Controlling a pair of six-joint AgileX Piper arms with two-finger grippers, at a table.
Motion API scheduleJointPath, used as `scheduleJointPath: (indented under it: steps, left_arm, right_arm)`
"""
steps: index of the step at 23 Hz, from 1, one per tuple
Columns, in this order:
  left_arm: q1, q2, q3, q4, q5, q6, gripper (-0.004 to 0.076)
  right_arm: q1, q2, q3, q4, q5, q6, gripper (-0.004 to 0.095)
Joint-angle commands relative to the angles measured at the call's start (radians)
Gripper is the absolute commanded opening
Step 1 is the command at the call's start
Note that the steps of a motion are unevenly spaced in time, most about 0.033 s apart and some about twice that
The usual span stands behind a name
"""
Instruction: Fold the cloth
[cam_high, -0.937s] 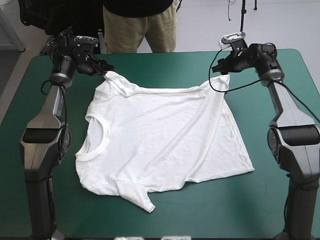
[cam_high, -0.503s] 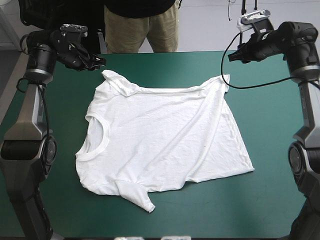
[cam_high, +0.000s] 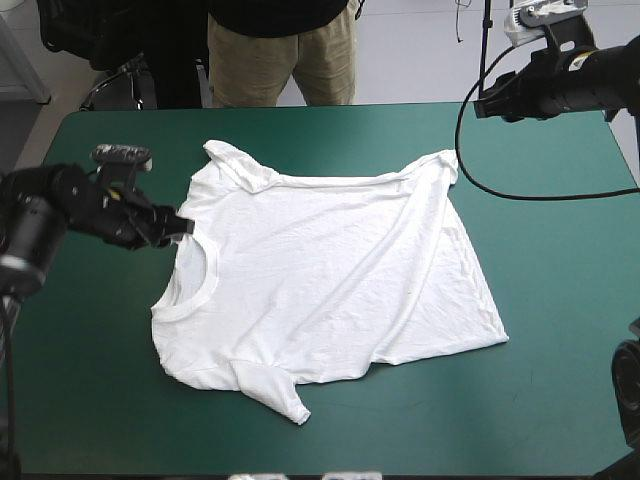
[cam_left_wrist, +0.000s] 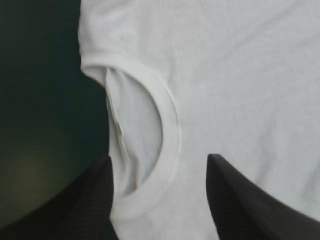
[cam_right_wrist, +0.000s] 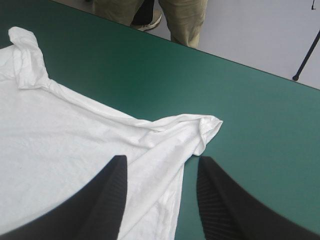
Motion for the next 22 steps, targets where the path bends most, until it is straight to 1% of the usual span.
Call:
scheduleJointPath:
  steps: [1, 2, 3, 4, 5, 6, 7, 8, 9, 13, 17, 20, 21, 22]
  left_arm:
    - [-0.003, -0.195, 0.193, -0.017, -0.107, -0.051, 0.0401]
    - [-0.003, -0.273, 0.307, -0.008, -0.126, -0.091, 0.0401]
    - [-0.003, -0.299, 0.346, -0.003, -0.127, -0.115, 0.0401]
    - [-0.003, -0.341, 0.433, 0.015, -0.125, -0.174, 0.0401]
    - [-0.003, -0.35, 0.465, 0.027, -0.127, -0.194, 0.0401]
    - [-0.003, -0.356, 0.537, 0.047, -0.156, -0.233, 0.0401]
    - [-0.003, -0.356, 0.569, 0.047, -0.184, -0.244, 0.0401]
    - [-0.003, -0.344, 0.623, 0.044, -0.244, -0.278, 0.0401]
    - [-0.003, -0.324, 0.649, 0.038, -0.274, -0.293, 0.0401]
    - [-0.003, -0.189, 0.698, 0.054, -0.36, -0.337, 0.0401]
    - [-0.003, -0.083, 0.698, 0.018, -0.411, -0.307, 0.0401]
    - [-0.003, -0.035, 0.694, -0.073, -0.424, -0.216, 0.0396]
    - [-0.003, -0.035, 0.694, -0.106, -0.428, -0.182, 0.0377]
    - [-0.003, -0.035, 0.694, -0.132, -0.433, -0.149, 0.0339]
  right_arm:
    - [-0.006, -0.084, 0.064, 0.038, 0.0, 0.003, 0.0414]
    - [-0.002, -0.115, 0.147, 0.057, 0.0, -0.009, 0.0414]
    - [-0.002, -0.129, 0.181, 0.062, -0.005, -0.015, 0.0414]
    - [-0.002, -0.164, 0.269, 0.093, -0.02, -0.033, 0.0414]
    - [-0.002, -0.181, 0.312, 0.104, -0.026, -0.041, 0.0414]
    - [-0.002, -0.216, 0.392, 0.12, -0.059, -0.06, 0.0414]
    - [-0.002, -0.228, 0.42, 0.124, -0.08, -0.065, 0.0414]
    - [-0.002, -0.252, 0.474, 0.139, -0.104, -0.077, 0.0414]
    - [-0.002, -0.261, 0.501, 0.153, -0.109, -0.09, 0.0414]
    - [-0.002, -0.262, 0.527, 0.207, -0.123, -0.126, 0.0414]
    - [-0.002, -0.262, 0.527, 0.23, -0.121, -0.137, 0.0414]
    - [-0.002, -0.262, 0.527, 0.235, -0.12, -0.142, 0.0414]
    - [-0.002, -0.262, 0.527, 0.235, -0.12, -0.144, 0.0414]
    - [-0.002, -0.262, 0.527, 0.235, -0.12, -0.145, 0.0414]
